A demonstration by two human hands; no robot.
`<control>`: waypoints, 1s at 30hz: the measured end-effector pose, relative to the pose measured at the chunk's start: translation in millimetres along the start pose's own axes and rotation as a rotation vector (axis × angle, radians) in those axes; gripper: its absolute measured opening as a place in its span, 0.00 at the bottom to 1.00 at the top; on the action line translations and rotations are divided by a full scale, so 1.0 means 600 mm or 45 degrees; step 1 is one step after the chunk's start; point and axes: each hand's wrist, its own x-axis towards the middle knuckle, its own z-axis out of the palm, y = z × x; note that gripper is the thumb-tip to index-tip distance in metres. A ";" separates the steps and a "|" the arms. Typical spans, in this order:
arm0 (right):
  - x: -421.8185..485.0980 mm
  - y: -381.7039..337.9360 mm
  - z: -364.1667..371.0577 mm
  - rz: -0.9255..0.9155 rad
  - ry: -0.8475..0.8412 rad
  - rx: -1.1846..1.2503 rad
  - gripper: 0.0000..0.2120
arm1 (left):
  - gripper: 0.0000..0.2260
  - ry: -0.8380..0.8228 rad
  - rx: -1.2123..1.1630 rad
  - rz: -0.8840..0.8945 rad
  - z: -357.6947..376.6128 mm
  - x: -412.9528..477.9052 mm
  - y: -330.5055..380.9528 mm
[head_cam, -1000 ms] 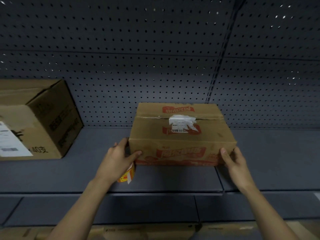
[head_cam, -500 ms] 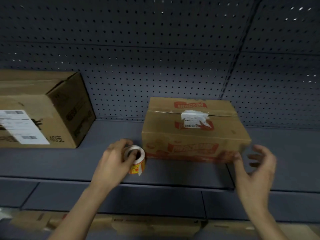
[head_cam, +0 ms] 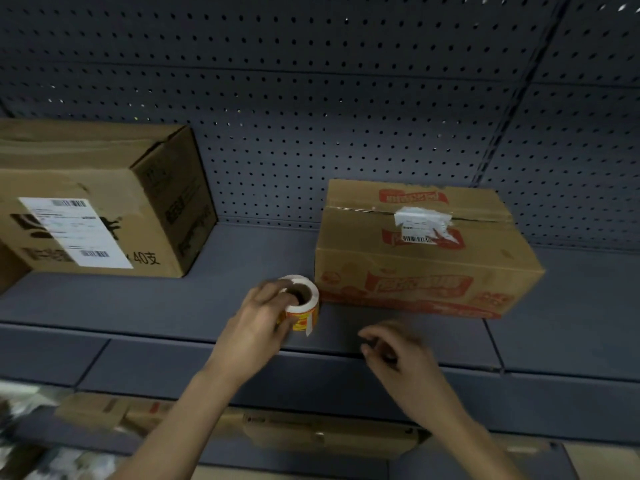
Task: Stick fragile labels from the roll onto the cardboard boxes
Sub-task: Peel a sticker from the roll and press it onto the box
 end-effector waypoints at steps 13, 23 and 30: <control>0.010 -0.044 -0.001 0.022 0.208 0.298 0.09 | 0.08 0.312 -0.628 -0.120 -0.027 -0.010 0.088; -0.026 -0.045 -0.046 0.094 0.396 0.727 0.19 | 0.09 0.239 -1.079 -0.072 -0.014 -0.011 0.163; -0.044 -0.034 -0.081 0.089 0.616 0.957 0.11 | 0.07 0.179 -1.260 -0.088 0.029 0.004 0.207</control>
